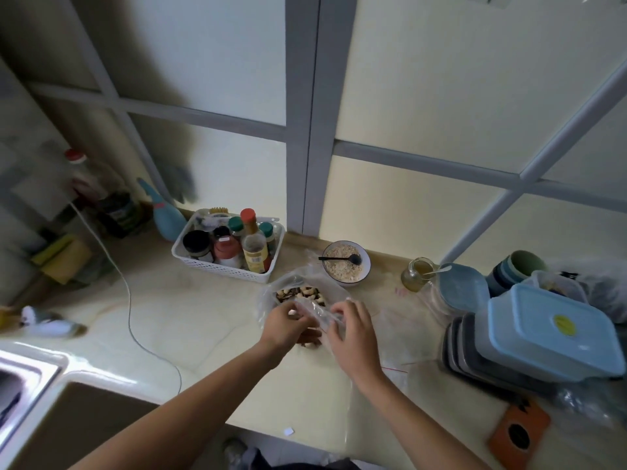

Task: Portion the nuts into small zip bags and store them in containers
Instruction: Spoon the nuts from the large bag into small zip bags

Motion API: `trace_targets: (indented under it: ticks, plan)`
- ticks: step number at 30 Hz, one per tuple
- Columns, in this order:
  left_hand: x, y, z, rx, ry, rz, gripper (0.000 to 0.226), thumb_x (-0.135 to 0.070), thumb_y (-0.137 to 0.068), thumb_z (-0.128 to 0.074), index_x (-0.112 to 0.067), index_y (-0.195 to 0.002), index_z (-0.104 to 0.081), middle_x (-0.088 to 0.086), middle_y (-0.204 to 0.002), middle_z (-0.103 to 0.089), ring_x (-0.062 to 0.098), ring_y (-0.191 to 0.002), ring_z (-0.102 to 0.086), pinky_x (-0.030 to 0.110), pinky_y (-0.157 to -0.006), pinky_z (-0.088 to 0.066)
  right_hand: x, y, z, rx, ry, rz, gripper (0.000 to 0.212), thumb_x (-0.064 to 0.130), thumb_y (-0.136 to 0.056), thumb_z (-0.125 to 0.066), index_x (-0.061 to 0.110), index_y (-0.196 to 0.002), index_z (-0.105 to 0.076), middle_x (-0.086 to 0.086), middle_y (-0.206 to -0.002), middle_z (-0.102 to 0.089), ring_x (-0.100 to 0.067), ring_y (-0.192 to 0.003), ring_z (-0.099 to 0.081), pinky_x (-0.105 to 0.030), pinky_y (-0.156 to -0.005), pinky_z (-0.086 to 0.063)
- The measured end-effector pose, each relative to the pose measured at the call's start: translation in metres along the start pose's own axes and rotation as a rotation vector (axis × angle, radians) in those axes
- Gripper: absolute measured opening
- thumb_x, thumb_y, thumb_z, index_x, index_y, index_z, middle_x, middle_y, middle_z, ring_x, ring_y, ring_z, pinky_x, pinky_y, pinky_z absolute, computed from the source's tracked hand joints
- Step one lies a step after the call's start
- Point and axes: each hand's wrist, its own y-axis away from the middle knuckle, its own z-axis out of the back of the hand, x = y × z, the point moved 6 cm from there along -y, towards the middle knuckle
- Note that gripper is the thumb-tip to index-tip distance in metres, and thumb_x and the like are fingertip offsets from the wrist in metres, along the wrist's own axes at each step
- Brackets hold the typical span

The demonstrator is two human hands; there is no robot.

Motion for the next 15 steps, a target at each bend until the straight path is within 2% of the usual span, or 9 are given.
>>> trace_targets:
  ticks: [2, 4, 6, 8, 11, 13, 15]
  plan:
    - [0.001, 0.0, 0.008, 0.031, 0.033, 0.025, 0.011, -0.007, -0.096, -0.062, 0.004, -0.098, -0.062, 0.024, -0.093, -0.074, 0.039, -0.084, -0.074, 0.045, -0.079, -0.062, 0.012, 0.0, -0.006, 0.023, 0.062, 0.079, 0.003, 0.025, -0.09, -0.061, 0.023, -0.092, -0.062, 0.009, -0.098, -0.052, -0.012, -0.095, -0.055, -0.028, -0.087, -0.049]
    - [0.001, 0.0, 0.013, 0.075, 0.029, 0.033, 0.02, -0.011, -0.095, -0.064, 0.009, -0.098, -0.064, 0.024, -0.095, -0.074, 0.037, -0.085, -0.073, 0.042, -0.082, -0.062, 0.016, 0.002, -0.011, 0.017, 0.095, 0.081, 0.008, 0.034, -0.087, -0.065, 0.025, -0.087, -0.064, 0.012, -0.094, -0.052, -0.01, -0.093, -0.055, -0.03, -0.088, -0.047]
    - [0.002, 0.0, 0.019, 0.094, 0.012, 0.023, 0.028, -0.012, -0.093, -0.068, 0.016, -0.095, -0.063, 0.022, -0.089, -0.072, 0.031, -0.08, -0.071, 0.037, -0.081, -0.062, 0.016, 0.005, -0.017, 0.016, 0.104, 0.026, 0.017, 0.045, -0.083, -0.066, 0.028, -0.086, -0.064, 0.015, -0.093, -0.051, -0.009, -0.092, -0.055, -0.03, -0.083, -0.045]
    - [0.003, -0.001, 0.022, 0.1, -0.023, -0.006, 0.028, -0.013, -0.092, -0.07, 0.013, -0.086, -0.063, 0.018, -0.081, -0.069, 0.026, -0.077, -0.067, 0.038, -0.082, -0.06, 0.017, 0.006, -0.021, 0.03, 0.125, -0.011, 0.022, 0.05, -0.08, -0.065, 0.028, -0.087, -0.062, 0.014, -0.094, -0.05, -0.01, -0.092, -0.054, -0.029, -0.081, -0.043]
    - [0.005, -0.002, 0.025, 0.104, -0.056, -0.038, 0.029, -0.016, -0.091, -0.072, 0.01, -0.082, -0.063, 0.015, -0.074, -0.066, 0.02, -0.071, -0.063, 0.033, -0.074, -0.059, 0.021, 0.006, -0.029, 0.135, -0.002, -0.081, 0.019, 0.041, -0.082, -0.069, 0.025, -0.088, -0.063, 0.013, -0.092, -0.054, -0.005, -0.086, -0.054, -0.021, -0.077, -0.044]
    - [0.005, -0.003, 0.026, 0.109, -0.059, -0.06, 0.033, -0.017, -0.091, -0.072, 0.013, -0.083, -0.06, 0.015, -0.074, -0.065, 0.019, -0.069, -0.062, 0.026, -0.067, -0.056, 0.02, 0.006, -0.037, 0.253, -0.181, -0.205, 0.013, 0.028, -0.086, -0.074, 0.02, -0.085, -0.063, 0.007, -0.08, -0.063, -0.003, -0.072, -0.059, -0.018, -0.067, -0.046]
    - [0.005, -0.002, 0.027, 0.133, -0.091, -0.088, 0.031, -0.018, -0.093, -0.07, 0.008, -0.081, -0.059, 0.015, -0.074, -0.065, 0.022, -0.07, -0.063, 0.026, -0.065, -0.054, 0.014, 0.005, -0.041, 0.311, -0.338, -0.345, 0.013, 0.02, -0.088, -0.075, 0.018, -0.081, -0.064, 0.0, -0.075, -0.07, -0.005, -0.068, -0.063, -0.018, -0.065, -0.047]
